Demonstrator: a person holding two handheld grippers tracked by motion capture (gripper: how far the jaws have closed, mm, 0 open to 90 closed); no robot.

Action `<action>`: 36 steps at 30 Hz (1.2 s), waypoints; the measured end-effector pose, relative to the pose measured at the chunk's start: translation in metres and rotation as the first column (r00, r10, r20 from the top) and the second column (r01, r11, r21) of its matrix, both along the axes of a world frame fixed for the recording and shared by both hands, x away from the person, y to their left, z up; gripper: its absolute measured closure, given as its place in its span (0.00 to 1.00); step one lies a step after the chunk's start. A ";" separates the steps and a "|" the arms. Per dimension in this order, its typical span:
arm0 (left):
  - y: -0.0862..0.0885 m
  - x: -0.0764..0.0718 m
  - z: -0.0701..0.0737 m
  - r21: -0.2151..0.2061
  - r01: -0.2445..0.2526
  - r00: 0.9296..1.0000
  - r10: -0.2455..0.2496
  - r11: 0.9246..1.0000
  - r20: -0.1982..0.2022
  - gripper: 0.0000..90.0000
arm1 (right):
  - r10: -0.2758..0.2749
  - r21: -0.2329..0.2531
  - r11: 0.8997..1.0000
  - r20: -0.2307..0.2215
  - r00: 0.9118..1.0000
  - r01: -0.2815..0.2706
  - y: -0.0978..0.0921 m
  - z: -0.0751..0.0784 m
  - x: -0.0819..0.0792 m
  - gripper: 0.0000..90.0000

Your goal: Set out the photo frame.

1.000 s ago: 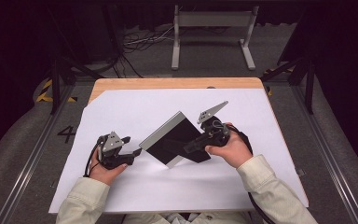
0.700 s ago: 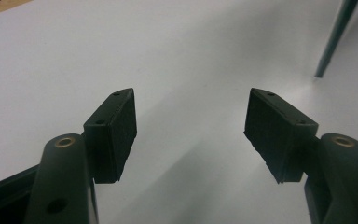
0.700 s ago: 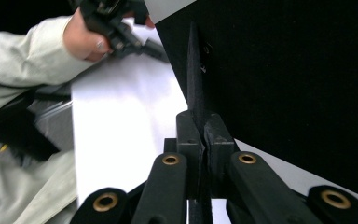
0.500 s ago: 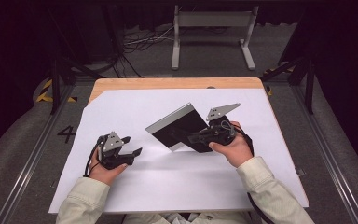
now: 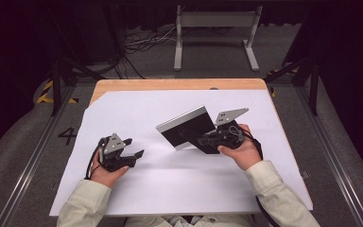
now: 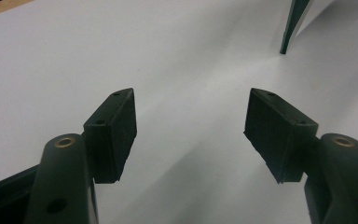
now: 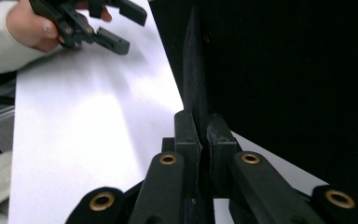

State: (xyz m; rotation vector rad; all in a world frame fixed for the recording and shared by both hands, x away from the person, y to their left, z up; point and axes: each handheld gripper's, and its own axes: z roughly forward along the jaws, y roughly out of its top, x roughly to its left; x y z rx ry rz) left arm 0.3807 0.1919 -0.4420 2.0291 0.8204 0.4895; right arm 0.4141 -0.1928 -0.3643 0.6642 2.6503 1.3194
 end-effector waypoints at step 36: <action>-0.004 0.003 -0.001 0.001 0.011 1.000 -0.011 1.000 -0.010 0.38 | 0.028 -0.212 0.977 0.045 0.999 -0.018 -0.021 -0.037 -0.015 0.89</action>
